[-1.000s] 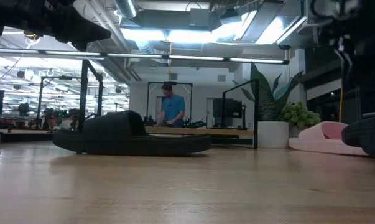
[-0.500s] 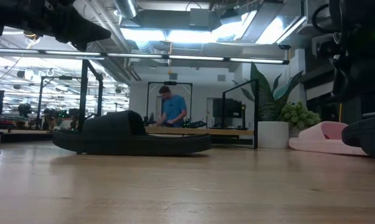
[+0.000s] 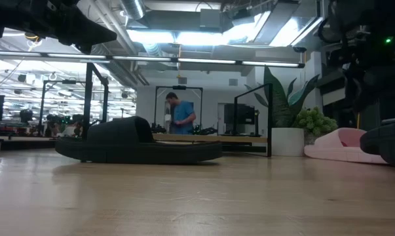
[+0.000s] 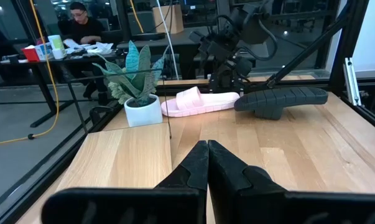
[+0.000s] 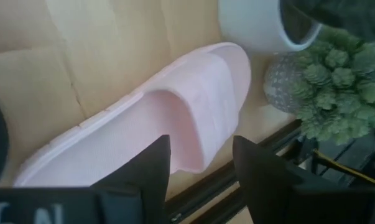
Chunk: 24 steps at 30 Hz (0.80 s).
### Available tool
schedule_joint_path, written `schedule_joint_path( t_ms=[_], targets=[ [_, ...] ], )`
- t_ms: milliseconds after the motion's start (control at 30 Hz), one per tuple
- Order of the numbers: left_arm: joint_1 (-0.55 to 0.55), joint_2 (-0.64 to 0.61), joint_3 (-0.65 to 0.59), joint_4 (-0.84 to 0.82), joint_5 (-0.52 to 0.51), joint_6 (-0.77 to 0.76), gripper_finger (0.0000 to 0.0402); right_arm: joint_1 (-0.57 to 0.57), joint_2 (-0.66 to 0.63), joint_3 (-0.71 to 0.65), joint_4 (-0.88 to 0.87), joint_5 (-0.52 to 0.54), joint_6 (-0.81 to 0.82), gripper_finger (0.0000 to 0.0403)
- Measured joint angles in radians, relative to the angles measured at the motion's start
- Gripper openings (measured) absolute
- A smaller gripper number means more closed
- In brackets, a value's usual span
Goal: Pick and place slides into the shelf
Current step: Put the top pink slide on the shelf
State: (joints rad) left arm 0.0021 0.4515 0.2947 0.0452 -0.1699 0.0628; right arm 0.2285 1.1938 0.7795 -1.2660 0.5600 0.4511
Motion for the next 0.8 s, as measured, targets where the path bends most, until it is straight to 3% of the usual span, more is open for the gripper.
schedule_joint_path(
  t_ms=[800],
  targets=[
    [0.000,0.000,0.000,-0.009,0.000,0.002,0.0000,-0.044,0.002,-0.019,0.040,-0.072,-0.060,0.0171]
  ],
)
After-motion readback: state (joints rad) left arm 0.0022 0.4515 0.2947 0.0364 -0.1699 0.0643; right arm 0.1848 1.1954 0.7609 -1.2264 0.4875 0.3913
